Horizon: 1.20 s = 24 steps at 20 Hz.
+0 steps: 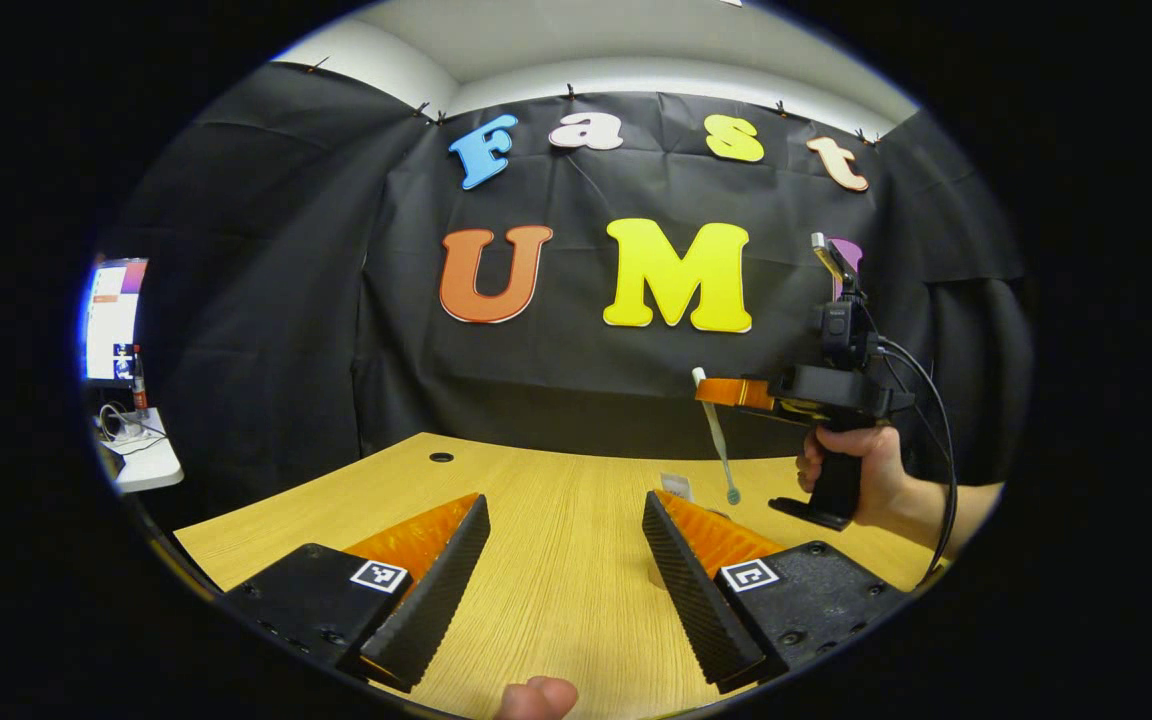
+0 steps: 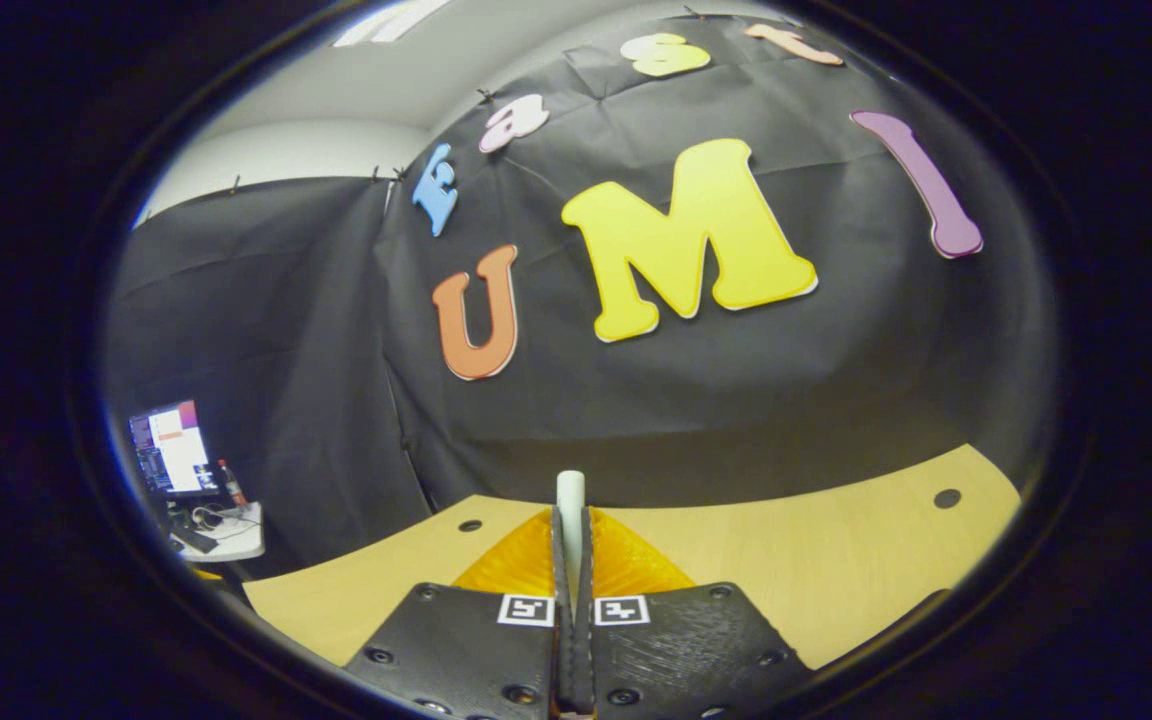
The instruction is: Put the toothbrush and toothpaste on the desktop into the cup, then pick up the cup and place it on the coaster on the desktop.
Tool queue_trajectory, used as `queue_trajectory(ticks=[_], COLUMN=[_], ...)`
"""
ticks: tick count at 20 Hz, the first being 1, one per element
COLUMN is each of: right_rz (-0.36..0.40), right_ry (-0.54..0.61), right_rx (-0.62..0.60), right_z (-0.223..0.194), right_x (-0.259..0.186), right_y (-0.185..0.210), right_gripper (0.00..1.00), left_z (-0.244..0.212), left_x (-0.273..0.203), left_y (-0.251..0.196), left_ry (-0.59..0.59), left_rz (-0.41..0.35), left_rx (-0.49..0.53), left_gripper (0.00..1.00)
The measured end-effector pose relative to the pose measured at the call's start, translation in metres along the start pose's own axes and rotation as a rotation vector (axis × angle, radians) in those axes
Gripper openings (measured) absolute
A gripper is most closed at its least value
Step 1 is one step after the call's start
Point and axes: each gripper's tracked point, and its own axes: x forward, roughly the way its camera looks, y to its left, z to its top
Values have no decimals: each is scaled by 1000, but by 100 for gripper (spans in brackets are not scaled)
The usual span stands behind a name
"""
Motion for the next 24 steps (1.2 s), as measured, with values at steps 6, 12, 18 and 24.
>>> queue_trajectory(ticks=[6, 12, 18, 24], right_rz=[7, 14, 19, 25], right_ry=[-16, -14, -24, -29], right_rx=[-65, -114, -97, -92], right_z=[-12, -11, -11, -14], right_x=[0, 1, 0, 0], right_y=[0, 2, 3, 2], right_gripper=[0, 5, 5, 5], left_z=[0, -9, -4, -3], left_x=[-8, -5, -7, -7], left_y=[20, 19, 14, 16], left_ry=[-5, 25, 15, 13], left_rz=[37, 28, 23, 28], left_rx=[16, -24, -18, -8], left_gripper=[97, 98, 98, 97])
